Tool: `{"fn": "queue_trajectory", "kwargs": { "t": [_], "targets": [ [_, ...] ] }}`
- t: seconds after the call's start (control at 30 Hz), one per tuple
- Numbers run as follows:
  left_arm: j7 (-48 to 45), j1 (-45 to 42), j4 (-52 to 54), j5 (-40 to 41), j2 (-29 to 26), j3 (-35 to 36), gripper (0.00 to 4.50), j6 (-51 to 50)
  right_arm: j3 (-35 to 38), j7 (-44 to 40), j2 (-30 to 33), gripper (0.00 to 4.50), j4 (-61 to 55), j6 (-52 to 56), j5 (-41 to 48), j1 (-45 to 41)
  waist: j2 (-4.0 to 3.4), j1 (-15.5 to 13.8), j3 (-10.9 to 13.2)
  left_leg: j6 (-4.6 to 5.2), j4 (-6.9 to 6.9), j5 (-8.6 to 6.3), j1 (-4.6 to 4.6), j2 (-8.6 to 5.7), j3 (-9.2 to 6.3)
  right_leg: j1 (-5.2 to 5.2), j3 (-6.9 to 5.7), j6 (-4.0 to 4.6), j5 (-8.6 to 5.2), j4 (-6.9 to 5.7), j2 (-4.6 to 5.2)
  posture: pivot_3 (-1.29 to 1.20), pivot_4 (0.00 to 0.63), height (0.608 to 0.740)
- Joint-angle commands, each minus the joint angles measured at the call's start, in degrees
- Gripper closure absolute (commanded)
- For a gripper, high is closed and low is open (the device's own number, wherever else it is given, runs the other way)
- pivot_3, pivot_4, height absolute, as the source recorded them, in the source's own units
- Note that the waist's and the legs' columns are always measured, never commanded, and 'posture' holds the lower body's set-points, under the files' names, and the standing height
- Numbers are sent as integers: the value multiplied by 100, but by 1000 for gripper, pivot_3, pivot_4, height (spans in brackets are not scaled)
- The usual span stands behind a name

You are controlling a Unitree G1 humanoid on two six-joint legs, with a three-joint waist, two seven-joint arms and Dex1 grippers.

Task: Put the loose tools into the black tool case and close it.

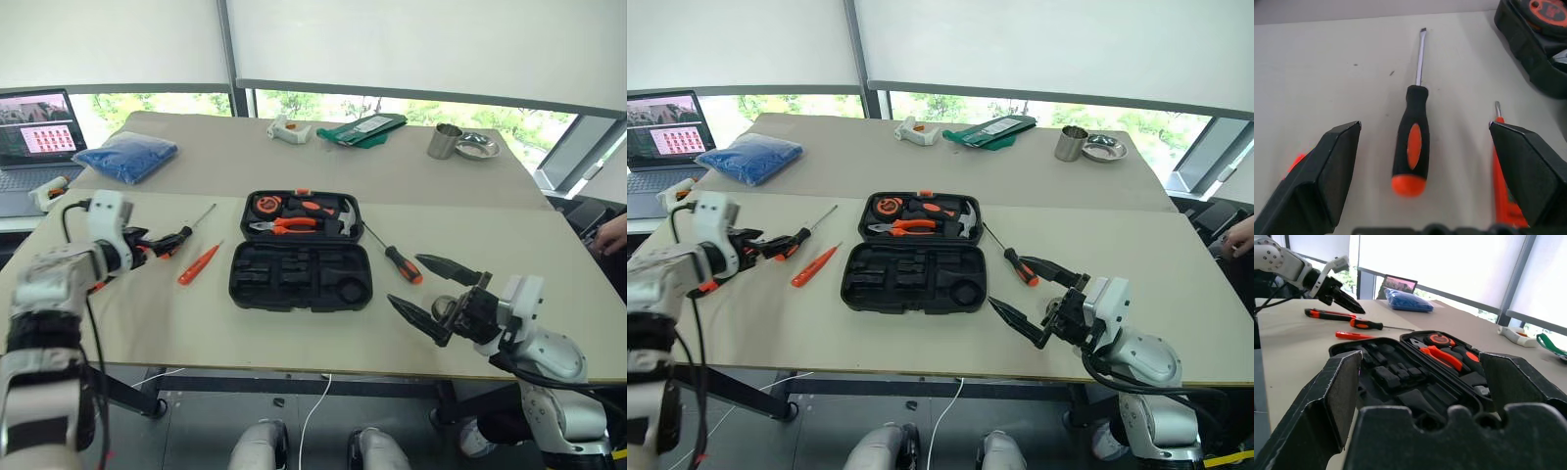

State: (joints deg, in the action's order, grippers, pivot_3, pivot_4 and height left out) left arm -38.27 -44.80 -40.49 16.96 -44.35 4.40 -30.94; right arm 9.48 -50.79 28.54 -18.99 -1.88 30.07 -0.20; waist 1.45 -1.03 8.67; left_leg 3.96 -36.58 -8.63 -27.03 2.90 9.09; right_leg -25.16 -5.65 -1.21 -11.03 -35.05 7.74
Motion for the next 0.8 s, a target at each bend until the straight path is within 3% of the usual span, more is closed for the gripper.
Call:
{"fn": "queue_trajectory", "kwargs": {
  "t": [0.03, 0.13, 0.4, 0.53, 0.67, 0.8],
  "targets": [
    [-32, -569, -945, -538, 118, -233, 0, 477, 118, 105, 9, 74, -282, -119, 9, 75, 2, 23, 1, 1, -6, -1, -2, 3, -2, -1, 1, 0, 0, -1, -2, 0, 150, 740],
    [-87, -826, -1423, -775, 188, -336, 747, 543, 148, 176, 37, 0, -418, -75, 33, 178, 2, 60, 1, 6, -19, -5, -4, 7, -6, -1, 3, -6, -2, -5, -6, 0, 150, 740],
    [-87, -1082, -2147, -892, 324, -54, 3608, 1100, 252, 259, 135, 0, -590, 26, 106, 363, 3, 32, 2, 2, -32, -4, -2, 14, -52, -11, 0, 13, -18, -3, -9, 0, 150, 740],
    [-481, -992, -1939, -640, 260, 355, 3620, 2487, 382, 298, 210, 0, -604, 33, 156, 398, 8, 20, 5, 2, -34, -4, -4, 12, -61, -12, -2, 18, -14, 1, -8, 0, 150, 740],
    [-2256, -786, -1233, -365, 287, 349, 3620, 3775, 630, 206, 394, 0, -531, 84, 287, 377, 8, 9, 5, 2, -35, -4, -9, 6, -61, -10, -3, 48, 5, 3, -2, 0, 150, 740],
    [-3834, -718, -382, -495, 416, -303, 3620, 4251, 851, -4, 708, 0, -251, 148, 380, 190, 8, -2, 5, 2, -36, -4, -8, 2, -57, 0, -3, 48, 5, 3, 4, 0, 150, 740]
  ]
}}
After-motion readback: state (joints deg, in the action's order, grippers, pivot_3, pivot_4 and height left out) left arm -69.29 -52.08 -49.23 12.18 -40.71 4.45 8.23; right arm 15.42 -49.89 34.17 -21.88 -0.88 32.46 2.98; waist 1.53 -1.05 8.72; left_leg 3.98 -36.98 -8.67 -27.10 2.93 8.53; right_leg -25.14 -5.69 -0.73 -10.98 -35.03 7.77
